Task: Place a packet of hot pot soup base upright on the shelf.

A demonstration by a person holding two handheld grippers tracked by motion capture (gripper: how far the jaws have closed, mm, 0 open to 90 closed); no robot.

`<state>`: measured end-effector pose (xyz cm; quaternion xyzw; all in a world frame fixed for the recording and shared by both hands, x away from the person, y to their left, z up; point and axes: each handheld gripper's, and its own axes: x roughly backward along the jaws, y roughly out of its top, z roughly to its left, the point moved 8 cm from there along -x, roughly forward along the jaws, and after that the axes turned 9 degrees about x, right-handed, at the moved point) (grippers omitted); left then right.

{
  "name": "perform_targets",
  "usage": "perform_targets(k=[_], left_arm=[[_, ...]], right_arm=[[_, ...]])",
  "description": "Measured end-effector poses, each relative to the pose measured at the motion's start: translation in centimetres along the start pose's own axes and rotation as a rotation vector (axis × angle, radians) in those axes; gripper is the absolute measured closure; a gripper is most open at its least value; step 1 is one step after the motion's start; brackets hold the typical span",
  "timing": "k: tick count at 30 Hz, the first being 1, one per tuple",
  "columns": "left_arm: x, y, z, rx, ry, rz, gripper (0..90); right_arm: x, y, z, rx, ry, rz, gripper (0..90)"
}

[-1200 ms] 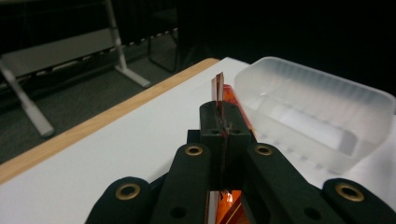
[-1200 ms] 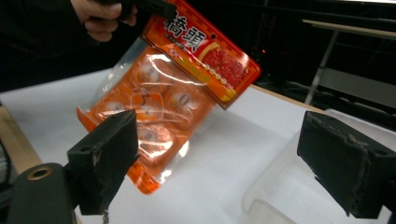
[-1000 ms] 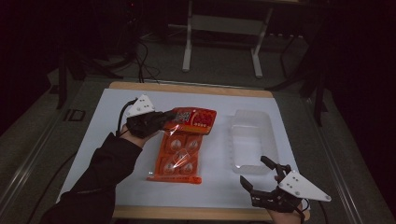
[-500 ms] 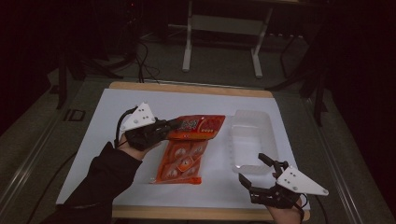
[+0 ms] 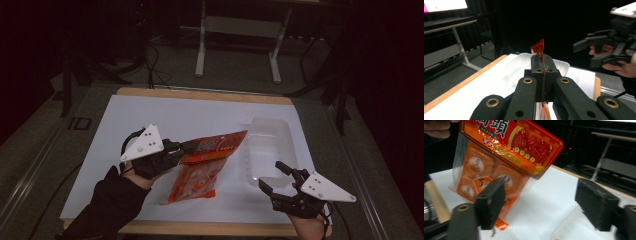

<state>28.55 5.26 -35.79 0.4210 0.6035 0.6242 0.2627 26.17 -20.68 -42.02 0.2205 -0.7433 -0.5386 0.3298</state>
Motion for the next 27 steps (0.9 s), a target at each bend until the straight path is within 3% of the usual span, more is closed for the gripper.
perform_targets(k=[7,9,13,16,19,26,27], left_arm=[[0.4,0.7,-0.9,-0.006,-0.018,-0.017,90.0],[0.3,1.2,-1.6,-0.02,-0.042,-0.011,90.0],[0.5,2.0,-2.2,-0.035,-0.068,-0.024,90.0],[1.0,2.9,-2.6,-0.042,-0.099,-0.041,90.0],[1.3,3.5,-2.7,-0.043,-0.111,-0.056,90.0],[2.1,5.5,-3.7,-0.072,-0.163,-0.102,90.0],[2.2,5.6,-3.8,-0.077,-0.169,-0.101,90.0]], right_arm=[[-0.4,0.3,0.3,0.031,0.043,0.025,35.2],[-0.9,0.3,0.7,0.049,0.059,0.048,37.0],[-1.1,0.5,1.0,0.063,0.057,0.038,37.4],[-1.2,0.7,1.2,0.066,0.083,0.031,41.8],[-1.2,1.0,1.2,0.059,0.099,0.023,41.9],[-1.3,2.8,0.9,-0.017,0.13,-0.01,35.7],[-1.3,3.6,1.0,-0.023,0.157,-0.032,34.2]])
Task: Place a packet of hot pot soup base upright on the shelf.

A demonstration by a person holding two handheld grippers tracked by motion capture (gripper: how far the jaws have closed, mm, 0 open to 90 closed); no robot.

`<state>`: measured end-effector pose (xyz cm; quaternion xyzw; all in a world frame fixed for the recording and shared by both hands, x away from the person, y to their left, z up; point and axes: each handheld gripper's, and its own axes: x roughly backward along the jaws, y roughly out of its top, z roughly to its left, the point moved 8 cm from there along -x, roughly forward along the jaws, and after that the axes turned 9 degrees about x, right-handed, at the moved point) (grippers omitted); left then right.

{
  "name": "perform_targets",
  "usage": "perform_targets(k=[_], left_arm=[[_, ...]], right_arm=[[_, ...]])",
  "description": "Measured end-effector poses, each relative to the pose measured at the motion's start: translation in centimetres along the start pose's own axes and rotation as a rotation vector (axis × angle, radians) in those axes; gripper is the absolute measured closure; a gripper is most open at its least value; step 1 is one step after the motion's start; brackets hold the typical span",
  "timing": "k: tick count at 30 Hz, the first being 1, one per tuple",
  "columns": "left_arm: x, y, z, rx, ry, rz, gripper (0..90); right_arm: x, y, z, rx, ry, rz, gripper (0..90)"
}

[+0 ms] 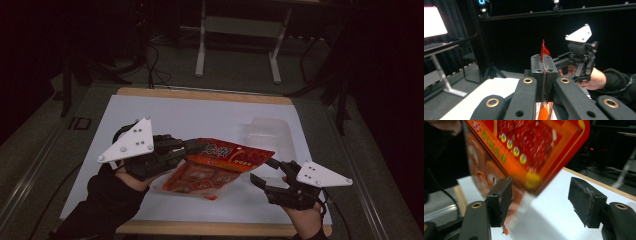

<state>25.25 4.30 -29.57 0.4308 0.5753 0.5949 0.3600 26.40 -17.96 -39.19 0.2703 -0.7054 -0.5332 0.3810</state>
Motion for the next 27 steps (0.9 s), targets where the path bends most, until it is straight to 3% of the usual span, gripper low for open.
perform_targets(k=[7,12,18,23,24,27], left_arm=[[0.0,0.2,-0.4,-0.004,-0.032,-0.026,90.0],[0.0,0.0,-0.3,0.016,-0.056,-0.035,90.0],[-0.2,-0.1,-0.5,0.002,-0.064,-0.038,90.0],[-0.3,-0.3,-0.1,0.014,-0.058,-0.033,90.0],[-0.4,-0.4,0.0,0.019,-0.058,-0.029,90.0],[-0.4,-0.6,0.2,0.031,-0.061,-0.032,90.0]], right_arm=[[-0.9,1.4,1.1,0.025,0.052,-0.016,32.8],[-1.3,1.0,0.6,0.007,0.071,-0.012,39.6],[-2.0,0.9,0.0,-0.013,0.089,-0.023,35.9],[-2.4,0.9,0.1,0.008,0.098,-0.026,33.6],[-2.5,1.2,0.3,0.027,0.095,-0.038,39.3],[-2.7,1.2,0.6,0.047,0.109,-0.033,42.7]])
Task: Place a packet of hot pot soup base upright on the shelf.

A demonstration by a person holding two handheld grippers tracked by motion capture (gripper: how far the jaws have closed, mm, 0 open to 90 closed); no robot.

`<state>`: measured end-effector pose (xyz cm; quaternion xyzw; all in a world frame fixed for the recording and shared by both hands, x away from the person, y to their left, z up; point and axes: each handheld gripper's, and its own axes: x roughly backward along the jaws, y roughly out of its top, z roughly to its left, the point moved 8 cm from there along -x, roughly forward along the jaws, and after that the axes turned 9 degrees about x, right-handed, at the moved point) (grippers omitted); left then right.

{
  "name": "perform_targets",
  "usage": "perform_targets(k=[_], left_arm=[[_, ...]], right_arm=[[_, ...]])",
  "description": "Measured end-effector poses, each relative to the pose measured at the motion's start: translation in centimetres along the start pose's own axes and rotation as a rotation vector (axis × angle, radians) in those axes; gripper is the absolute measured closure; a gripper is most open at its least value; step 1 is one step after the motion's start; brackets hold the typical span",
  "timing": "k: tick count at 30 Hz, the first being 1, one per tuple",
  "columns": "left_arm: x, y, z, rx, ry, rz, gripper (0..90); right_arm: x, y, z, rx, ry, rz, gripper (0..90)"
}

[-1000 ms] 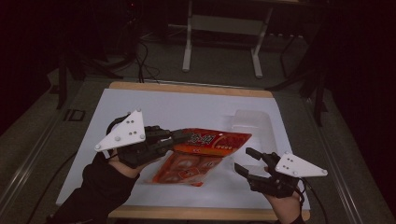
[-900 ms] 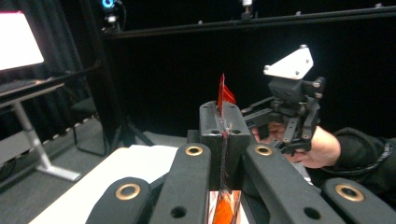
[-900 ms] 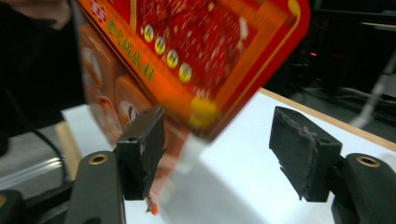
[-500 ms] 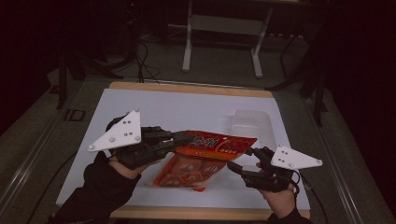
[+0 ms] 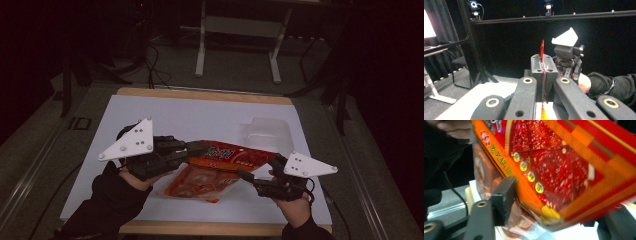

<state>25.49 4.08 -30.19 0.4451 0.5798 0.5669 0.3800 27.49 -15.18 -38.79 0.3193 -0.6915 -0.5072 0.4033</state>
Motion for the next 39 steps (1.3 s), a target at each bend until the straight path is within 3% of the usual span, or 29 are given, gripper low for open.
perform_targets(k=[3,4,6,7,10,16,22,30,33,36,38,39], left_arm=[[0.0,-0.1,0.0,0.001,0.0,0.0,90.0],[0.0,-0.1,0.0,0.001,-0.002,0.002,90.0],[0.0,-0.2,-0.1,-0.008,0.0,0.01,90.0],[0.0,-0.2,-0.1,-0.007,0.0,0.015,90.0],[0.1,-0.4,0.3,-0.003,0.009,0.02,90.0],[0.6,-1.2,1.6,0.014,0.025,0.041,90.0],[1.1,-1.2,1.9,0.01,0.016,0.059,90.0],[1.3,-1.7,2.5,0.024,0.026,0.066,89.1],[1.3,-1.9,2.5,0.018,0.028,0.068,82.2],[1.7,-1.4,2.5,0.01,0.038,0.039,65.8],[1.7,-1.4,2.5,0.01,0.038,0.039,63.0],[2.5,-1.0,2.7,-0.01,0.068,0.003,54.6]], right_arm=[[-0.2,-0.1,0.4,-0.005,0.052,-0.006,52.3],[-0.3,-0.2,0.7,0.001,0.073,-0.011,61.6],[-0.5,-0.2,1.1,0.04,0.071,0.009,69.8],[-0.6,-0.4,1.2,0.049,0.09,0.029,80.3],[-0.8,-0.4,1.6,0.063,0.11,0.056,87.7],[-0.8,-0.1,1.5,0.073,0.098,0.111,90.0],[-0.7,0.4,1.6,0.064,0.131,0.113,90.0],[-0.3,1.4,1.2,0.069,0.12,0.129,90.0],[-0.2,1.5,0.8,0.049,0.113,0.14,90.0],[-0.3,1.6,0.6,0.04,0.104,0.158,90.0],[-0.3,1.7,0.6,0.035,0.109,0.168,90.0],[-0.3,1.7,0.3,0.022,0.092,0.178,90.0]])
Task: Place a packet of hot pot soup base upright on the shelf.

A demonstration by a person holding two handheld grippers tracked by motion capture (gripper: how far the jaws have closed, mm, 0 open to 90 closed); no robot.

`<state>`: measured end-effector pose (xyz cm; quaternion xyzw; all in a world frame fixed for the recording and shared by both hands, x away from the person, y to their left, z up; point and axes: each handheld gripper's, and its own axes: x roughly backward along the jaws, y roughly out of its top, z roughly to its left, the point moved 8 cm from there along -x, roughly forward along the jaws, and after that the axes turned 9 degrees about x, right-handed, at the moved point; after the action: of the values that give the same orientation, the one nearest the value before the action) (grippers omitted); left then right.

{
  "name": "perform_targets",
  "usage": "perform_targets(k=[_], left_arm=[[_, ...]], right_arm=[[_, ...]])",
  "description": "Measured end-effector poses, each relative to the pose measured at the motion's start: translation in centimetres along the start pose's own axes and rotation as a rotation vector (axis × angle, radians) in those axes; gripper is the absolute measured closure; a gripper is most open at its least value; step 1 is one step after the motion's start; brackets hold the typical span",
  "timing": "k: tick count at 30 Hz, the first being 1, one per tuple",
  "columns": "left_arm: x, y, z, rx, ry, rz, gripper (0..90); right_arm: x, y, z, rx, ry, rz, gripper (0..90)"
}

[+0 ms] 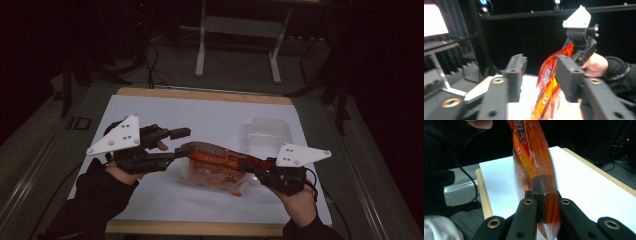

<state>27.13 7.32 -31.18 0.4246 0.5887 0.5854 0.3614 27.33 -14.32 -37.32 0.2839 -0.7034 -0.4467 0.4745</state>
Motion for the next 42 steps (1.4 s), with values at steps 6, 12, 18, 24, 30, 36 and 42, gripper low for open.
perform_targets(k=[6,12,18,24,30,36,42], left_arm=[[1.1,-1.0,0.7,0.049,-0.002,0.007,37.3],[1.1,-3.3,1.7,0.1,0.032,0.026,15.1],[0.4,-6.1,2.3,0.135,0.086,0.094,1.1],[0.3,-8.4,2.7,0.173,0.092,0.086,1.4],[0.2,-11.5,2.7,0.189,0.091,0.119,1.4],[0.6,-15.5,2.7,0.245,0.084,0.134,1.4],[1.7,-16.8,3.3,0.258,0.15,0.11,1.4]], right_arm=[[0.5,0.3,-1.2,-0.054,-0.029,-0.025,90.0],[1.4,1.6,-2.1,-0.077,-0.05,-0.069,90.0],[2.4,3.0,-2.8,-0.089,-0.09,-0.102,90.0],[3.4,4.1,-3.7,-0.105,-0.122,-0.13,90.0],[4.6,4.9,-4.9,-0.113,-0.175,-0.136,90.0],[5.5,5.1,-6.1,-0.133,-0.22,-0.142,90.0],[7.2,5.2,-8.1,-0.152,-0.299,-0.155,90.0]])
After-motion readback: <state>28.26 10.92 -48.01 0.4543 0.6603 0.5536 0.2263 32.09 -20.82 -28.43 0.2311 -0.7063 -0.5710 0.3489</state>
